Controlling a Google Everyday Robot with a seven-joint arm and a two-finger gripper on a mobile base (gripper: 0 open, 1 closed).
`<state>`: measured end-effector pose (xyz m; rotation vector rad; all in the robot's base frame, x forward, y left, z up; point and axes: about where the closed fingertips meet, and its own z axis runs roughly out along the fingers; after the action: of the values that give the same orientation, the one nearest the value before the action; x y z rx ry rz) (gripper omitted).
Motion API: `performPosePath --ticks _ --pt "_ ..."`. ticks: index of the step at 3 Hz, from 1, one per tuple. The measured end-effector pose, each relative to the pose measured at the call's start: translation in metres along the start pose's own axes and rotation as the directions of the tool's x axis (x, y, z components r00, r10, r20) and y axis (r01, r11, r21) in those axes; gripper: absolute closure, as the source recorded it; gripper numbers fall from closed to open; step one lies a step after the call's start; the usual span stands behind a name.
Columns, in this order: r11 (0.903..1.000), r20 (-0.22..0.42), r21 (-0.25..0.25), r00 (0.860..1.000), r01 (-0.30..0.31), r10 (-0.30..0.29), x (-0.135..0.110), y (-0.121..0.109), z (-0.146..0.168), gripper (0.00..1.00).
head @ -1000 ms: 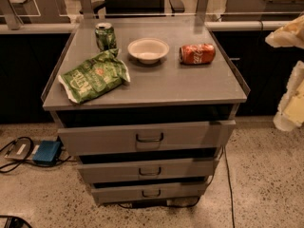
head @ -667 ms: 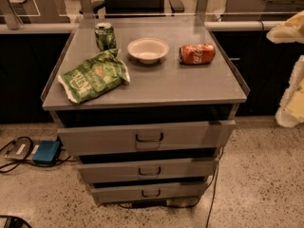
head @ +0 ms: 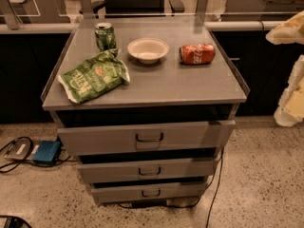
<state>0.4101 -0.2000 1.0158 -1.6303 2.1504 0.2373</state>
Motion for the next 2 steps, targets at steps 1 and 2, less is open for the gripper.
performPosePath --ticks 1,2 --pt "1.0000 0.000 0.000 1.000 0.000 0.000 -0.0013 -0.0004 -0.0026 0.00" --pt "1.0000 0.000 0.000 1.000 0.000 0.000 -0.0046 -0.0013 -0.0094 0.00"
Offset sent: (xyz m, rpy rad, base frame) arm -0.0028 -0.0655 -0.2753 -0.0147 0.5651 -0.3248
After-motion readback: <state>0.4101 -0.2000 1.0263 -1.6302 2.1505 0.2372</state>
